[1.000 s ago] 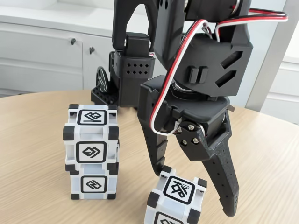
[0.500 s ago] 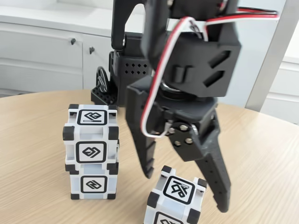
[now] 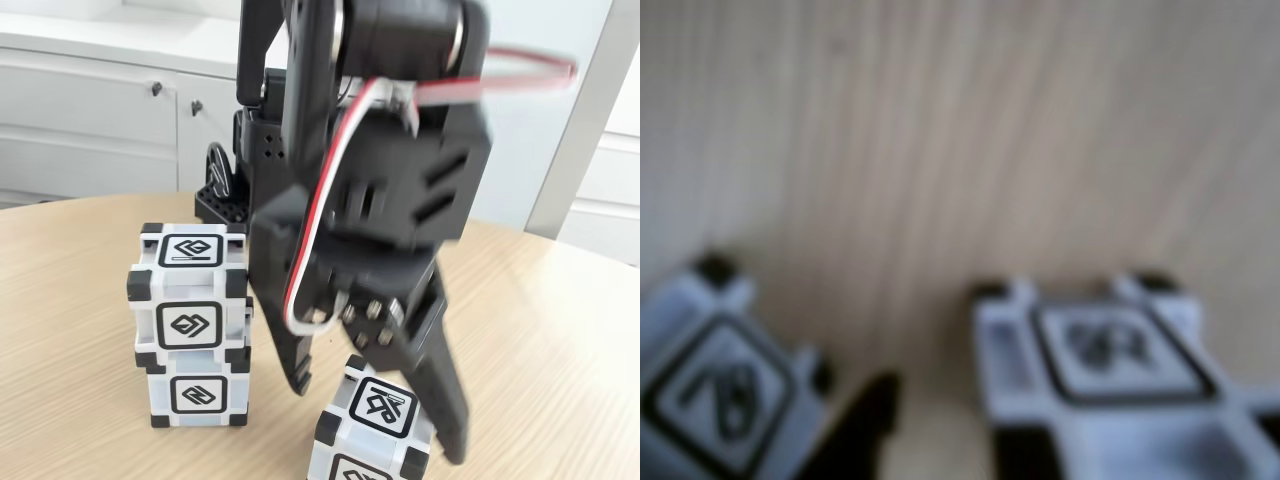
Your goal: Stack cubes from left to right.
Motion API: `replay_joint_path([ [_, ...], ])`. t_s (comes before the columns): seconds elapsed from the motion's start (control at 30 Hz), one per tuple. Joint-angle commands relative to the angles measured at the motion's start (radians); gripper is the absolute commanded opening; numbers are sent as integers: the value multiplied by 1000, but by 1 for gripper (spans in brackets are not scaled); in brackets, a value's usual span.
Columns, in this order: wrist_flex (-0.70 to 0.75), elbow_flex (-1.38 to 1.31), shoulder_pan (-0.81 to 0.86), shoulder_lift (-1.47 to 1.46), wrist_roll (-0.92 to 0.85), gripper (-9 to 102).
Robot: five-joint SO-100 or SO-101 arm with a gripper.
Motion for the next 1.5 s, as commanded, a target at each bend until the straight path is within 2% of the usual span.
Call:
replay_joint_path([
  [0.0, 3, -25, 12, -29, 0, 39],
  [0.2, 2, -25, 12, -37, -6, 36],
  [0.53, -3, -25, 12, -37, 37, 14],
  [0.97, -3, -28, 12, -20, 123, 15],
  [1.17, -9, -41, 2, -11, 278, 15],
  [1.47, 6, -210, -6, -3, 512, 16],
])
